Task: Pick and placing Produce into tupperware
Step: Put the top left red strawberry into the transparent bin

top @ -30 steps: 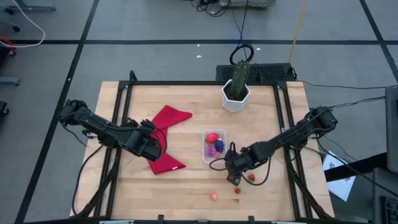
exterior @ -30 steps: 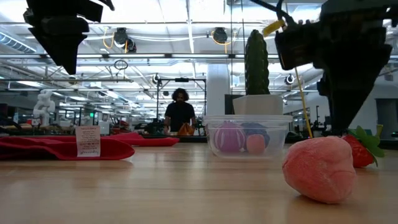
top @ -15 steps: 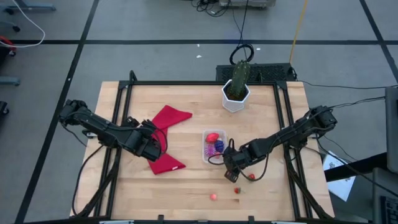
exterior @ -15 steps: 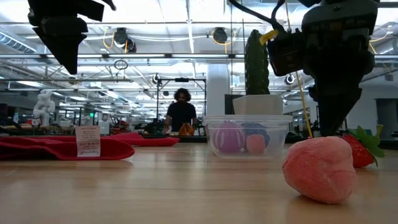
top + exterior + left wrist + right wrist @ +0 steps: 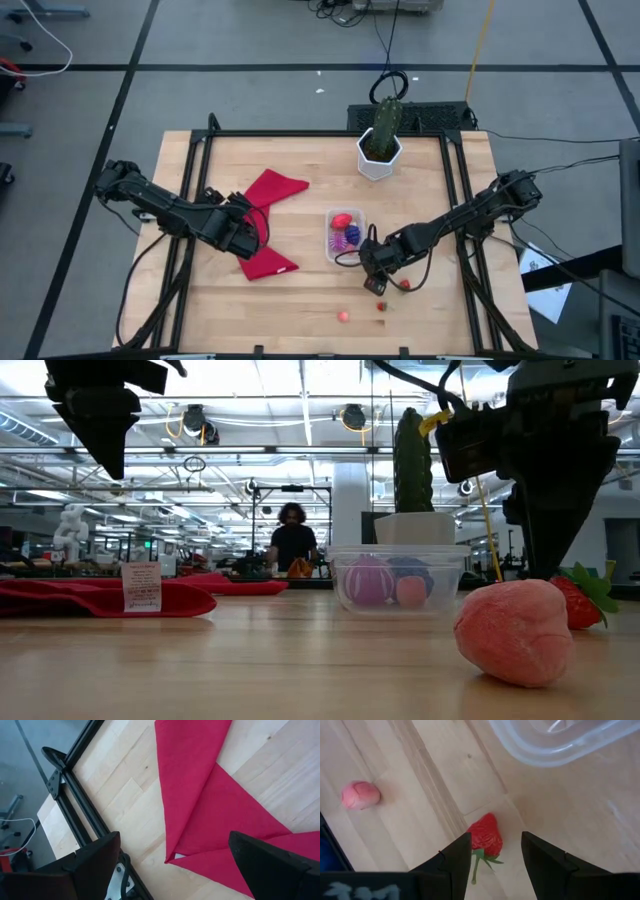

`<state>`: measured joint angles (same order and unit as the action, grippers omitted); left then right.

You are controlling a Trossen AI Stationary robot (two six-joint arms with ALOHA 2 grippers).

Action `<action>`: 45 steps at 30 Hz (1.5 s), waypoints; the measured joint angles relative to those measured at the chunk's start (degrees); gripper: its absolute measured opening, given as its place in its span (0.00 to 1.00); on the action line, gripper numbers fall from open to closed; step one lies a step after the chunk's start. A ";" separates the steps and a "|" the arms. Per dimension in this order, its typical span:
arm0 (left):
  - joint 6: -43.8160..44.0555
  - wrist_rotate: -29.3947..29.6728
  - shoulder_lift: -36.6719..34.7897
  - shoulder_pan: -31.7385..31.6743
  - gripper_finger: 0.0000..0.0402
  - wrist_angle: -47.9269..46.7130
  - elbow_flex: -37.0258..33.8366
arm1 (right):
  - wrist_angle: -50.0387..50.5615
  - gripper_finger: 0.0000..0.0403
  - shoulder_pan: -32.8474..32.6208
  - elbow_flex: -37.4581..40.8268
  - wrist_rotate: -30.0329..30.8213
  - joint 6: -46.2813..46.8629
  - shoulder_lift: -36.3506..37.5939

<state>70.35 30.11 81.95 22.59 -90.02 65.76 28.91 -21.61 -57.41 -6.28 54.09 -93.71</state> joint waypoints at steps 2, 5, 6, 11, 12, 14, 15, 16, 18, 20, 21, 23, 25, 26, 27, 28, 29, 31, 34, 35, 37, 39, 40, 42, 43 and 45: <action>-0.03 0.00 0.00 0.00 0.94 0.00 0.00 | 0.00 0.41 -0.19 -0.02 0.02 0.18 0.00; -0.03 0.00 0.00 0.00 0.94 0.00 0.00 | -0.02 0.41 -0.26 -0.01 -0.01 -0.84 0.02; -0.03 0.00 0.00 0.00 0.94 0.00 0.00 | -0.02 0.41 -0.28 -0.02 -0.01 -0.84 0.02; -0.25 0.01 0.00 0.00 0.94 0.00 0.00 | -0.35 0.41 -0.30 0.00 -0.03 -1.27 0.02; -0.42 0.01 0.00 0.00 0.94 0.00 0.00 | -0.44 0.41 -0.30 -0.02 -0.03 -1.52 0.02; -0.71 0.04 0.00 0.00 0.94 0.00 0.00 | -0.66 0.41 -0.30 -0.02 -0.03 -2.35 0.02; -0.71 0.04 0.00 0.00 0.94 0.00 0.00 | -0.88 0.41 -0.30 0.00 -0.05 -3.02 0.02; -0.73 0.04 0.00 0.00 0.94 0.00 0.00 | -1.29 0.41 -0.30 0.00 -0.05 -3.81 0.02; -0.73 0.04 0.00 0.00 0.94 0.00 0.00 | -2.29 0.41 -0.34 0.00 -0.22 -4.53 0.02; -0.73 0.04 0.00 0.00 0.94 0.01 0.00 | -3.43 0.41 -0.35 0.00 -0.64 -5.45 0.02; -0.73 0.04 0.00 0.00 0.94 0.01 0.00 | -3.91 0.41 -0.34 -0.01 -1.35 -5.73 0.04; -0.73 0.05 0.00 0.00 0.94 0.00 0.00 | -4.13 0.41 -0.37 -0.02 -1.54 -5.89 0.07; -0.73 0.07 0.00 0.00 0.94 0.00 0.01 | -3.81 0.41 -0.37 0.00 -1.54 -5.85 0.07; -0.73 0.07 0.00 0.00 0.94 0.00 0.00 | -3.65 0.41 -0.37 -0.01 -1.54 -5.85 0.07; -0.73 0.07 0.00 0.00 0.94 0.00 0.00 | -3.53 0.41 -0.37 0.00 -1.54 -5.80 0.07; -0.73 0.07 0.00 0.00 0.94 0.00 0.00 | -3.37 0.41 -0.37 0.00 -1.54 -5.66 0.07; -0.73 0.07 0.00 0.00 0.94 0.00 0.00 | -3.07 0.41 -0.37 -0.02 -1.54 -5.46 0.07; -0.73 0.09 0.00 0.00 0.94 0.00 0.00 | -2.48 0.41 -0.37 -0.02 -1.54 -5.45 0.07; -0.73 0.07 0.00 0.02 0.94 0.00 0.00 | -1.95 0.42 -0.37 0.00 -1.54 -5.74 0.07; -0.73 0.09 0.00 0.00 0.94 0.00 0.00 | -1.94 0.43 -0.37 0.00 -1.54 -5.75 0.07; -0.73 0.07 0.00 0.00 0.94 0.00 0.00 | -1.95 0.46 -0.45 -0.01 -1.54 -6.08 0.07; -0.73 0.09 0.00 0.00 0.94 0.00 0.00 | -1.93 0.49 -0.59 -0.01 -1.50 -6.64 0.07; -0.73 0.09 0.00 0.01 0.94 0.00 0.00 | -1.92 0.51 -0.61 -0.02 -1.49 -6.73 0.07; -0.85 0.09 0.00 0.02 0.94 0.00 0.00 | -1.92 0.54 -0.63 -0.01 -1.49 -6.79 0.07; -0.89 0.08 0.00 0.02 0.94 0.00 0.00 | -1.92 0.56 -0.63 -0.02 -1.49 -6.81 0.07; -0.90 0.09 0.00 0.02 0.94 0.00 0.00 | -1.92 0.58 -0.63 0.00 -1.49 -6.81 0.07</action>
<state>69.45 30.20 81.95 22.61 -90.02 65.76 26.98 -22.24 -57.41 -7.77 47.29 -93.65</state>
